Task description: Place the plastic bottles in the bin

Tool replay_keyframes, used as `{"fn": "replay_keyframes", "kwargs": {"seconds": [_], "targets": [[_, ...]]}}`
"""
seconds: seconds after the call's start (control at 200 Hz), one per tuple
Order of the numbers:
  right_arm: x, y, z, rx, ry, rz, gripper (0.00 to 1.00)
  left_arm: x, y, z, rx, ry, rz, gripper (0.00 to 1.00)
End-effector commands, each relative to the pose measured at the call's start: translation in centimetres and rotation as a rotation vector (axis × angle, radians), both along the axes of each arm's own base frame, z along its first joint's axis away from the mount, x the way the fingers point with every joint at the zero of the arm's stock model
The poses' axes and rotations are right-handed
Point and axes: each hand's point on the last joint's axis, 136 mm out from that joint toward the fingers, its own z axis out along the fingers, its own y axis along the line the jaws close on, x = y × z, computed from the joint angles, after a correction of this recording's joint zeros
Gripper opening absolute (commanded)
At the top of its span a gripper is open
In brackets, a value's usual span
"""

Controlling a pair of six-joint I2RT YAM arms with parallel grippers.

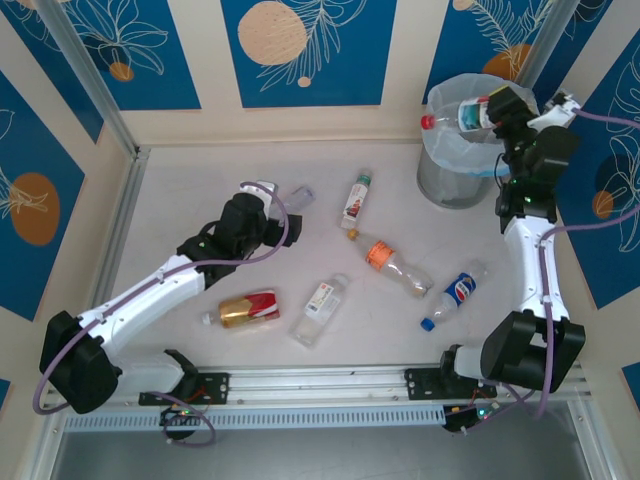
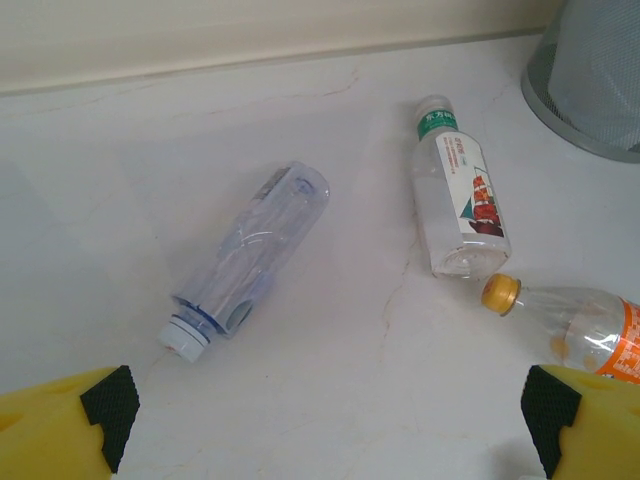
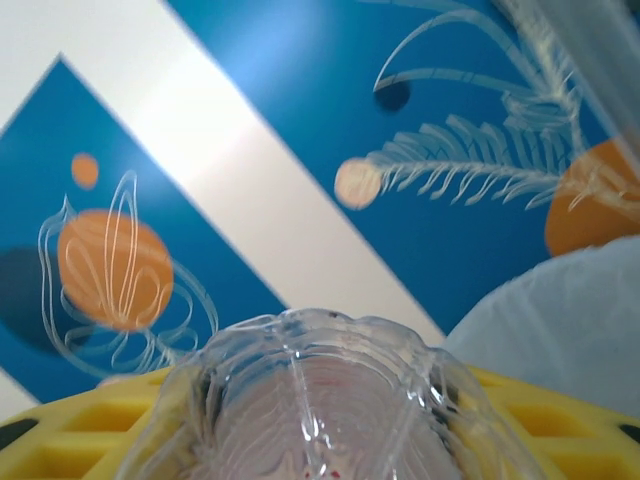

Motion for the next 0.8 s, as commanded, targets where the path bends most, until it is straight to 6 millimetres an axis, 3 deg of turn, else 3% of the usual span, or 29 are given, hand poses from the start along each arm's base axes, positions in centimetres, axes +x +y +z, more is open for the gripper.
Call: {"fn": "replay_keyframes", "kwargs": {"seconds": [0.0,0.125,0.23,0.495,0.795], "targets": [[-1.7,-3.4,1.8,0.151,-0.148,-0.103,0.39,0.2,0.3,-0.6,-0.012,0.018,0.020,0.99],[-2.7,-6.2,0.6,0.221,-0.212,-0.218,0.38,0.0,0.0,-1.0,-0.028,0.032,0.010,0.99],[-2.7,-6.8,-0.3,0.174,-0.189,-0.270,0.38,0.0,0.1,-1.2,-0.030,0.036,0.015,0.99],[-0.8,-5.0,-0.9,-0.206,-0.105,-0.397,0.38,0.1,-0.4,-1.7,-0.037,0.051,0.001,0.99],[4.5,-1.6,-1.0,-0.568,0.039,-0.418,0.40,0.4,-1.2,-2.2,-0.043,0.079,-0.012,0.99]]}}
